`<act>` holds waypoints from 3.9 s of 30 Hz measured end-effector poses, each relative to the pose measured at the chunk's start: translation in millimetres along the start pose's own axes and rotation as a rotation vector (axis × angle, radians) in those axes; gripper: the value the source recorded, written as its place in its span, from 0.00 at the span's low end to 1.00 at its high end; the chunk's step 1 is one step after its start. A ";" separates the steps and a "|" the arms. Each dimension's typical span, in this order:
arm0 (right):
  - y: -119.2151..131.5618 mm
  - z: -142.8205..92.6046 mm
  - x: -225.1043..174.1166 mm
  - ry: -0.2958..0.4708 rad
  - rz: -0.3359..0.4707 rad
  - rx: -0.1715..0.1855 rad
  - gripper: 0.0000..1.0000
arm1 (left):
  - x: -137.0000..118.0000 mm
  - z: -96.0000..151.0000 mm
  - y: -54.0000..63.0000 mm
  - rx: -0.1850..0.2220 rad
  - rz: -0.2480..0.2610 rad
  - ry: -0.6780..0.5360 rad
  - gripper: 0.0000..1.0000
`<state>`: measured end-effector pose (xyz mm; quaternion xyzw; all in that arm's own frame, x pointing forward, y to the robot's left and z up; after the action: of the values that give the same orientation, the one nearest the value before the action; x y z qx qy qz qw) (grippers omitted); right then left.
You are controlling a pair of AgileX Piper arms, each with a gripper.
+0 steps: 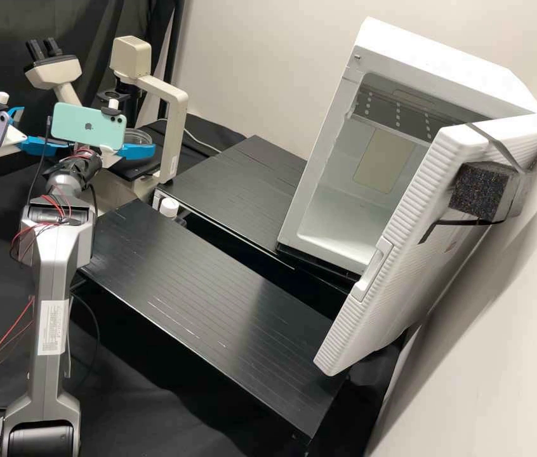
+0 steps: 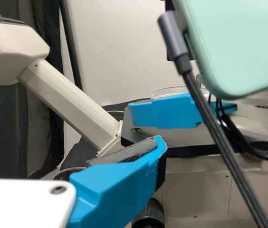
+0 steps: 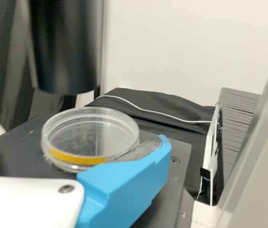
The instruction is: Move the petri dish to the bench.
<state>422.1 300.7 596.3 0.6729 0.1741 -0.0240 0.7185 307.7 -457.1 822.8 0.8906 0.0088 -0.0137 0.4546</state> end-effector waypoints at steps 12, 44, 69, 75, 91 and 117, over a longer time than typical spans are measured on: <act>7.5 8.7 16.3 -0.050 0.010 0.041 1.00 | 0.0 0.0 0.0 0.000 0.000 0.000 1.00; -3.5 7.3 17.5 -0.049 -0.099 0.033 0.00 | 0.0 0.0 0.0 0.000 0.000 0.000 1.00; -6.0 9.3 17.1 -0.075 -0.132 0.016 0.00 | 0.0 0.0 0.0 0.000 0.000 0.000 1.00; -6.2 9.5 17.1 -0.077 -0.134 0.007 0.00 | 0.0 0.0 0.0 0.000 0.000 0.000 1.00; -7.6 11.0 16.8 -0.080 -0.137 0.005 0.00 | 0.0 0.0 0.0 0.000 0.000 0.000 1.00; 40.2 39.6 -65.1 0.000 0.002 -0.001 0.00 | 0.0 0.0 0.0 0.000 0.000 0.000 1.00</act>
<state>380.5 252.8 654.6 0.6726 0.1737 -0.0231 0.7189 307.7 -457.1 822.8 0.8906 0.0088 -0.0137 0.4546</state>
